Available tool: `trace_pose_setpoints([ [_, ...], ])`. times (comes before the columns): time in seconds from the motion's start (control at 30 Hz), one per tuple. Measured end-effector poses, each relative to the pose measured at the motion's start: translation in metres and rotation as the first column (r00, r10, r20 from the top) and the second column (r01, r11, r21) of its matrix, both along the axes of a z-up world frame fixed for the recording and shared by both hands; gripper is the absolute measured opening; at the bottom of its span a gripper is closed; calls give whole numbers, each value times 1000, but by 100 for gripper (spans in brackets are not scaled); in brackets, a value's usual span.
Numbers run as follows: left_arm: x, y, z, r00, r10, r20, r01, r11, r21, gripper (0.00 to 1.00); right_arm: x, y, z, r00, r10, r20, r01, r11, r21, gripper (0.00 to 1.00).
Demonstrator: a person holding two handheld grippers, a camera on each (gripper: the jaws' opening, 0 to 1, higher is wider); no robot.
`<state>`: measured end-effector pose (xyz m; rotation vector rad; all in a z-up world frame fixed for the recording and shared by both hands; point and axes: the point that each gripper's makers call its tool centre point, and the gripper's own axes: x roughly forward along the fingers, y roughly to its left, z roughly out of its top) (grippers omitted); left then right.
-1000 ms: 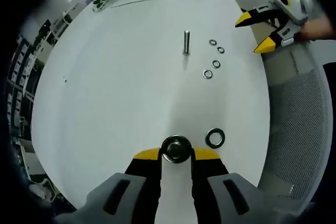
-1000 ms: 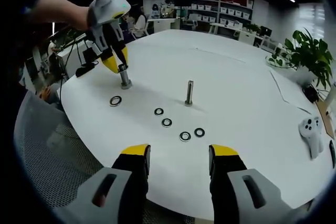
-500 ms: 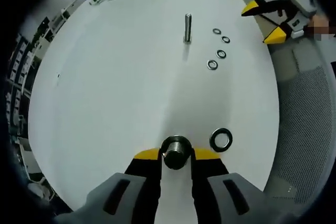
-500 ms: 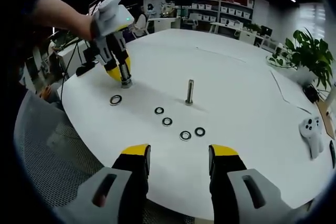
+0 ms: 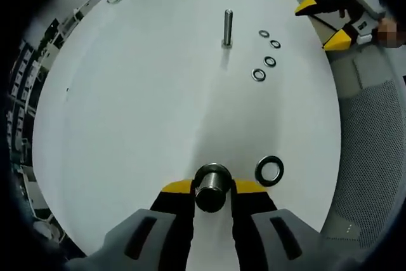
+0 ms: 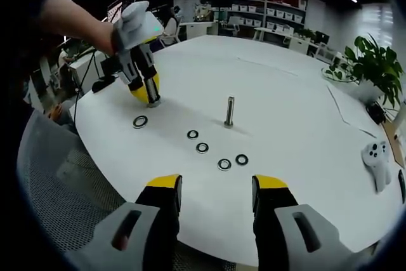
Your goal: Place the washer onto the threaded stud by aligning its center hole with the stud, sliding it down to the base, and recovering from edge contact or off-axis alignment until the washer reaches the visible bottom stop.
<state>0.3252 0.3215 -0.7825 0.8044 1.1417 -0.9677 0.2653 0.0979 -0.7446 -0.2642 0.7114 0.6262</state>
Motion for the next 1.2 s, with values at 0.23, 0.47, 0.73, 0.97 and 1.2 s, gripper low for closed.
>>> trace_pose_setpoints([
  [0.23, 2, -2, 1, 999, 22, 33, -21, 1000, -13, 22, 1, -1, 1, 1000, -2, 11, 2, 1000, 0, 47],
  [0.47, 4, 2, 10, 994, 93, 61, -89, 994, -56, 30, 1, 0, 1, 1000, 2, 7, -2, 1000, 1, 47],
  [0.73, -5, 10, 21, 985, 156, 71, -149, 985, -89, 30, 0, -1, 0, 1000, 4, 4, -4, 1000, -3, 47],
  [0.97, -25, 12, 23, 974, 219, 50, -212, 970, -118, 32, 1, 0, 1, 1000, 3, 7, -3, 1000, 6, 47],
  [1.2, -33, 11, 25, 968, 246, 45, -238, 961, -137, 32, 1, 1, 1, 1000, 2, 8, -2, 1000, 6, 47],
])
